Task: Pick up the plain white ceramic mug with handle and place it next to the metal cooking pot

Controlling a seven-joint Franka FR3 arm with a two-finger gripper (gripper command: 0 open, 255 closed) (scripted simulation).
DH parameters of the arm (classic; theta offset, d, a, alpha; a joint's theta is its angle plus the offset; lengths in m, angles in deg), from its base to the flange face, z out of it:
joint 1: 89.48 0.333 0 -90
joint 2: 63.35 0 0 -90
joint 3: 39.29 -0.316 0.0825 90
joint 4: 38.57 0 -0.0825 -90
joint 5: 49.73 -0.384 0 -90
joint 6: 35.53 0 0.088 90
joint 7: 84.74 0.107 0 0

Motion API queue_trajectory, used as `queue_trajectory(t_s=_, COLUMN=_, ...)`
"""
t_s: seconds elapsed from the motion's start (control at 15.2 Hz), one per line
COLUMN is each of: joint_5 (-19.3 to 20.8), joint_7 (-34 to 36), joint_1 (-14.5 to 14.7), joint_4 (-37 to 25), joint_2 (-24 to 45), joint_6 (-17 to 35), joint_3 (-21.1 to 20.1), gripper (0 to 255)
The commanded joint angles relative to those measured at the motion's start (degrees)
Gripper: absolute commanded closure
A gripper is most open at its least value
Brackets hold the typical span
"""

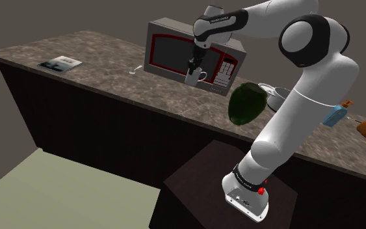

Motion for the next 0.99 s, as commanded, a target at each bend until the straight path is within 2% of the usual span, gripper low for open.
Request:
queue_trajectory(t_s=0.0, joint_5=0.10, joint_7=0.01, joint_1=-0.03, joint_4=-1.13, joint_2=-0.29, joint_6=-1.44, joint_3=0.04, gripper=255)
queue_trajectory(t_s=0.92, joint_5=0.58, joint_7=0.45, joint_1=0.01, joint_4=-10.19, joint_2=-1.78, joint_6=-11.95, joint_3=0.04, gripper=255)
